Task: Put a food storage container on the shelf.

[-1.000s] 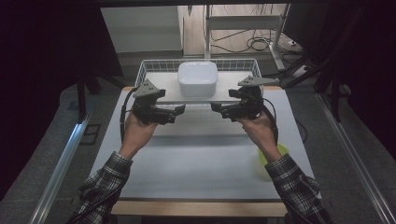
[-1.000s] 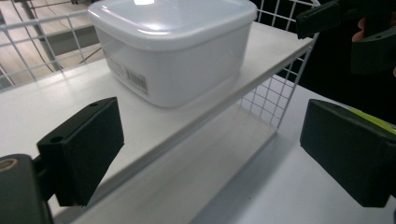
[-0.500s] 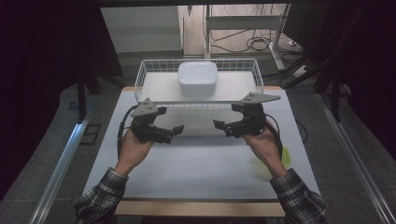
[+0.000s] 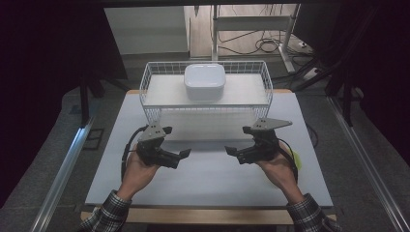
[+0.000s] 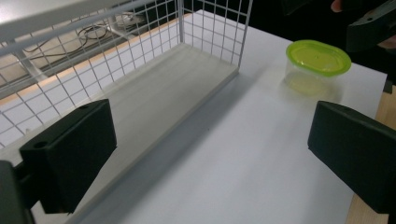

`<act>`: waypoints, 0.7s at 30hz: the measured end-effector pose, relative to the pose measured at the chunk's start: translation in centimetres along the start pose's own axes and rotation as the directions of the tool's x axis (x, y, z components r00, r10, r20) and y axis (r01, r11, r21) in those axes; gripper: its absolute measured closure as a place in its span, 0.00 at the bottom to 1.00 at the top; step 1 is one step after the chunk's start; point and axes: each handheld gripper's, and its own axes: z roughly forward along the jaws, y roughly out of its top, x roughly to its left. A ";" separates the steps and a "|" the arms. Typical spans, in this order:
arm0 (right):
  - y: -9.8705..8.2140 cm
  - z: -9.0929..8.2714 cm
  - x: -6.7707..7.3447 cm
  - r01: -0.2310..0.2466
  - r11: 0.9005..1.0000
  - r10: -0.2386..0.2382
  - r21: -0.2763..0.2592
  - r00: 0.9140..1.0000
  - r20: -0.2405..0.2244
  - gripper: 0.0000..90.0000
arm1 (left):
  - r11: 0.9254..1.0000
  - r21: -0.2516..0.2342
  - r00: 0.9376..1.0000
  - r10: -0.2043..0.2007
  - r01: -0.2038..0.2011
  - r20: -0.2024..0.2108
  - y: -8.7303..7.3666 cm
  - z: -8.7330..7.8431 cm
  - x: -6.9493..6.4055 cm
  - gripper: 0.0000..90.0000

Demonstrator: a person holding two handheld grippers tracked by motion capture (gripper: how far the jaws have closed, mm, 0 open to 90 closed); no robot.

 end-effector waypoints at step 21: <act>-5.5 -2.2 0.6 -0.086 0.996 0.085 0.020 0.994 0.066 0.00 | 0.999 0.012 0.998 -0.043 0.043 -0.036 -6.5 -1.2 -1.9 0.01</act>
